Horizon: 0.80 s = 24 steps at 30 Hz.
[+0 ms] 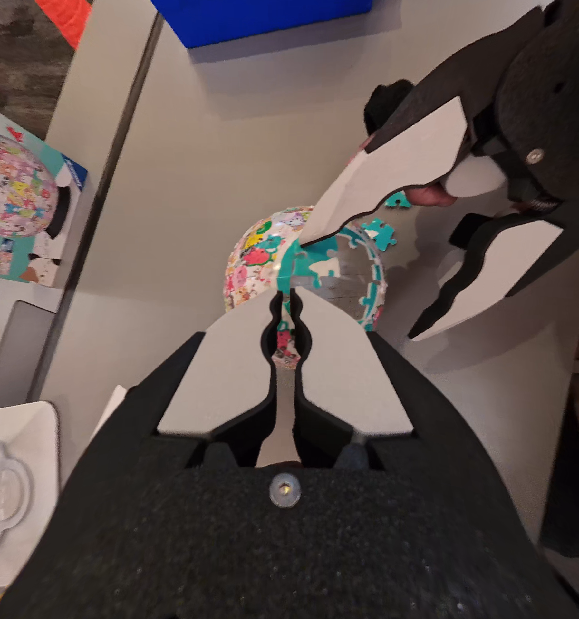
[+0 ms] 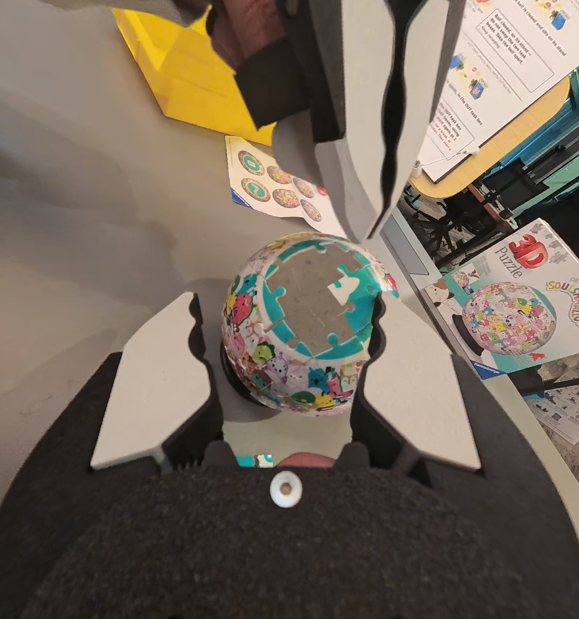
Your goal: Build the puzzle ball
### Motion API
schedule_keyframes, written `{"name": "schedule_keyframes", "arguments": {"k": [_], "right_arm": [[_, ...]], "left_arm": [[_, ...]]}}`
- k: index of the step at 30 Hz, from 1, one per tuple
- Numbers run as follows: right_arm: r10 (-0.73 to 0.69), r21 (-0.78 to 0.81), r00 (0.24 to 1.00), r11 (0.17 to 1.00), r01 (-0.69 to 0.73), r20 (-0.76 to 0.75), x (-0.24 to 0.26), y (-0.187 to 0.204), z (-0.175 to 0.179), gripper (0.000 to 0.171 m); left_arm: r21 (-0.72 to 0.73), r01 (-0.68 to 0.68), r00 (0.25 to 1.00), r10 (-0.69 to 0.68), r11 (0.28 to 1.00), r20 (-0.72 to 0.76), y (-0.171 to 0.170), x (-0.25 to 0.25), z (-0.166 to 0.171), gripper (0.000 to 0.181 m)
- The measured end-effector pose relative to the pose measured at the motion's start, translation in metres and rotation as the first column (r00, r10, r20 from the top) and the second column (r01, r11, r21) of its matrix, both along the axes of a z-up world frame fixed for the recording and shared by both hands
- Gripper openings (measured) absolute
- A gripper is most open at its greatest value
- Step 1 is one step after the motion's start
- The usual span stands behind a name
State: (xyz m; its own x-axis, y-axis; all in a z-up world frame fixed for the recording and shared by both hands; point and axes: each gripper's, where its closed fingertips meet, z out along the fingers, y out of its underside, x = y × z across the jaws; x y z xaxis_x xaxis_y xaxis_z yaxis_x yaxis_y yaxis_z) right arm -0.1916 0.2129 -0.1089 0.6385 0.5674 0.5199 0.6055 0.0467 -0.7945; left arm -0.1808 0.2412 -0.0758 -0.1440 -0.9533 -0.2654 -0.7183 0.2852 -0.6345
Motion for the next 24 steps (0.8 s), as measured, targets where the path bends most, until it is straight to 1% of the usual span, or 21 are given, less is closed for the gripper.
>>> {"name": "schedule_keyframes", "arguments": {"k": [4, 8, 10, 11, 14, 20, 22, 24], "right_arm": [[-0.002, 0.002, 1.0, 1.0, 0.002, 0.003, -0.001, 0.0, 0.0, 0.097], [-0.008, 0.008, 1.0, 1.0, 0.008, 0.02, -0.001, 0.001, -0.001, 0.098], [-0.018, 0.021, 0.998, 1.0, 0.017, 0.053, 0.0, 0.002, -0.003, 0.098], [-0.025, 0.03, 0.997, 0.999, 0.023, 0.08, 0.0, 0.002, -0.004, 0.099], [-0.038, 0.052, 0.991, 0.998, 0.032, 0.127, 0.0, 0.003, -0.007, 0.101], [-0.025, 0.113, 0.993, 0.994, 0.012, 0.116, -0.004, -0.004, 0.008, 0.091], [-0.015, 0.11, 0.995, 0.994, 0.004, 0.103, -0.006, -0.005, 0.008, 0.089], [-0.009, 0.075, 0.994, 0.997, 0.001, 0.108, -0.008, -0.005, 0.0, 0.089]], "left_arm": [[0.056, 0.037, 0.999, -0.038, 0.998, 0.007, 0.009, 0.003, 0.002, 0.008], [0.029, 0.078, 0.997, -0.078, 0.997, 0.001, 0.013, 0.009, 0.0, 0.008], [0.042, 0.085, 0.996, -0.085, 0.995, -0.014, 0.017, 0.013, -0.004, 0.009], [0.038, 0.091, 0.996, -0.09, 0.995, -0.013, 0.017, 0.015, -0.005, 0.006], [0.013, 0.093, 0.996, -0.093, 0.996, -0.006, 0.017, 0.018, -0.005, 0.008], [0.031, 0.069, 0.998, -0.069, 0.997, 0.009, 0.021, 0.015, -0.002, 0.009], [0.025, 0.057, 0.998, -0.057, 0.998, 0.013, 0.022, 0.013, -0.001, 0.009], [0.013, 0.054, 0.999, -0.054, 0.998, 0.008, 0.022, 0.012, -0.003, 0.009]]}}
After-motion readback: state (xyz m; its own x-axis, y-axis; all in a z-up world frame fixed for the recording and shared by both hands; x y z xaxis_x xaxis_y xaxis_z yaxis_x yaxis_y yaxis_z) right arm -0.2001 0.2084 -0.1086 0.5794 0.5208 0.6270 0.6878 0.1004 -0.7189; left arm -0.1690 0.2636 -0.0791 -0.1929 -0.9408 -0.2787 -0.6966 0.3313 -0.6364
